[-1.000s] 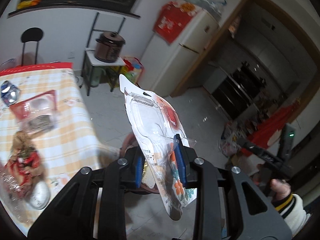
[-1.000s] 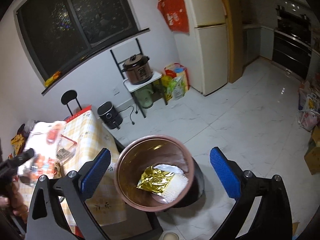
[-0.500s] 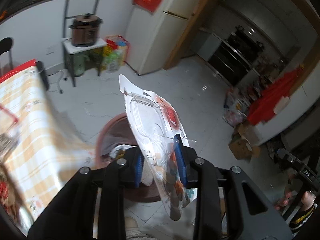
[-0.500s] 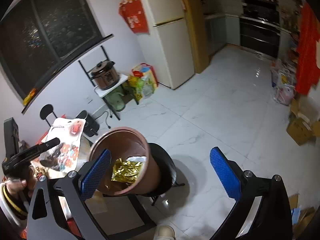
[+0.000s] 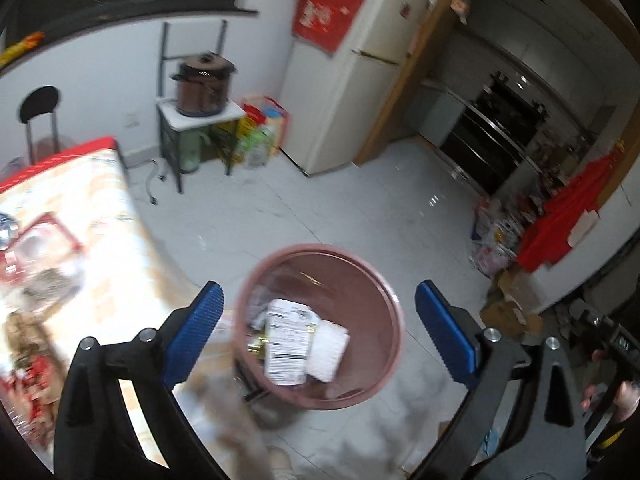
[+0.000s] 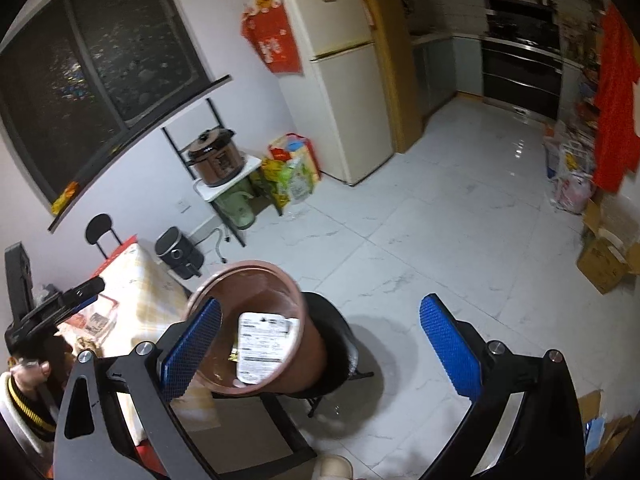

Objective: Collect trash
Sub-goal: 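Bring the left tool back over the table toward the remaining trash, then grasp the clear plastic container with the left tool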

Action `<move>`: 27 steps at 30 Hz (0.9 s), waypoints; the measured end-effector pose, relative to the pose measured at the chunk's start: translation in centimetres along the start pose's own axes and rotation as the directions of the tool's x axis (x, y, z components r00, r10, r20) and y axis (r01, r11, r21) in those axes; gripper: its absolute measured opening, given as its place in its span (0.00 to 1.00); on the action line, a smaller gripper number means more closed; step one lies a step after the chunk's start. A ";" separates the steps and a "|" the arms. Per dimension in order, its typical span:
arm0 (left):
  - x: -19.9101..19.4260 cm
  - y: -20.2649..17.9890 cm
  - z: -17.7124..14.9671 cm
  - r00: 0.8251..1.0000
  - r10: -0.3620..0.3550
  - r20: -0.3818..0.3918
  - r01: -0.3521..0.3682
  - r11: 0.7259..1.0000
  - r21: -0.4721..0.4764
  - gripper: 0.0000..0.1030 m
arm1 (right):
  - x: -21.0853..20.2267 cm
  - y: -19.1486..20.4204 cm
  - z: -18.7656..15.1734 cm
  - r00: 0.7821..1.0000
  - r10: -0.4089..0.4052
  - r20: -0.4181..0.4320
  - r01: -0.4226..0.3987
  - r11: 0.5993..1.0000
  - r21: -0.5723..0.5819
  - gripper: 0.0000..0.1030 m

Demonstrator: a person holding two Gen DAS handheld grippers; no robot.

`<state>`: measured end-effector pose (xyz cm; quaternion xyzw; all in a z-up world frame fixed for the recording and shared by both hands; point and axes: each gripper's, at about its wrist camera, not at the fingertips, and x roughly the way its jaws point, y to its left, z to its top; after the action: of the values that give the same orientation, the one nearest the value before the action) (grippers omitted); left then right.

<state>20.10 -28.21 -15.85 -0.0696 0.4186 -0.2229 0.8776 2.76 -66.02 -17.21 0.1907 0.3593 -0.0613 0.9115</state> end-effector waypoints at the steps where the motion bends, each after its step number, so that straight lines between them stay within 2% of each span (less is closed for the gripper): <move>1: -1.2 0.8 -0.3 1.000 0.019 0.020 -0.019 1.000 -0.009 0.93 | 0.4 1.0 0.2 1.000 0.020 0.000 -0.020 1.000 -0.014 0.95; 5: -6.5 4.3 -2.0 0.989 0.111 0.099 -0.104 0.992 -0.068 0.93 | 1.9 4.7 0.5 0.995 0.097 -0.011 -0.097 0.992 -0.076 0.95; 9: -12.4 8.9 -4.3 0.960 0.227 0.167 -0.201 0.967 -0.156 0.93 | 3.9 9.7 0.5 0.983 0.179 -0.045 -0.183 0.971 -0.156 0.95; 10: -14.4 10.4 -5.4 0.945 0.273 0.179 -0.240 0.952 -0.188 0.93 | 4.3 11.2 0.6 0.978 0.199 -0.055 -0.206 0.963 -0.176 0.95; 14: -19.5 14.5 -8.3 0.906 0.384 0.178 -0.325 0.900 -0.291 0.93 | 5.8 17.3 -0.1 0.951 0.290 -0.112 -0.309 0.917 -0.253 0.95; 16: -22.0 16.8 -10.7 0.886 0.438 0.154 -0.362 0.860 -0.360 0.93 | 6.7 20.6 -1.0 0.930 0.332 -0.157 -0.365 0.885 -0.290 0.95; 19: -24.3 19.3 -13.6 0.866 0.486 0.117 -0.390 0.803 -0.450 0.93 | 7.7 24.3 -2.5 0.907 0.359 -0.219 -0.415 0.849 -0.326 0.95; 21: -25.3 20.2 -15.5 0.859 0.501 0.102 -0.394 0.776 -0.492 0.93 | 8.4 26.9 -3.6 0.895 0.362 -0.263 -0.438 0.828 -0.351 0.95; 23: -25.8 20.7 -16.9 0.859 0.503 0.093 -0.396 0.769 -0.501 0.93 | 8.7 28.9 -4.5 0.887 0.359 -0.291 -0.450 0.813 -0.369 0.95; 25: -25.3 21.0 -17.7 0.863 0.499 0.079 -0.404 0.776 -0.485 0.93 | 8.5 31.2 -5.2 0.881 0.361 -0.306 -0.462 0.797 -0.389 0.95; 27: -24.2 21.0 -18.2 0.873 0.484 0.060 -0.411 0.797 -0.442 0.93 | 8.0 32.8 -5.6 0.881 0.360 -0.306 -0.462 0.793 -0.398 0.95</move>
<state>-0.14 2.53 -16.96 -0.1724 0.3844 0.0927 0.9022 13.24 -33.48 -16.45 0.0488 0.4091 0.2470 0.8771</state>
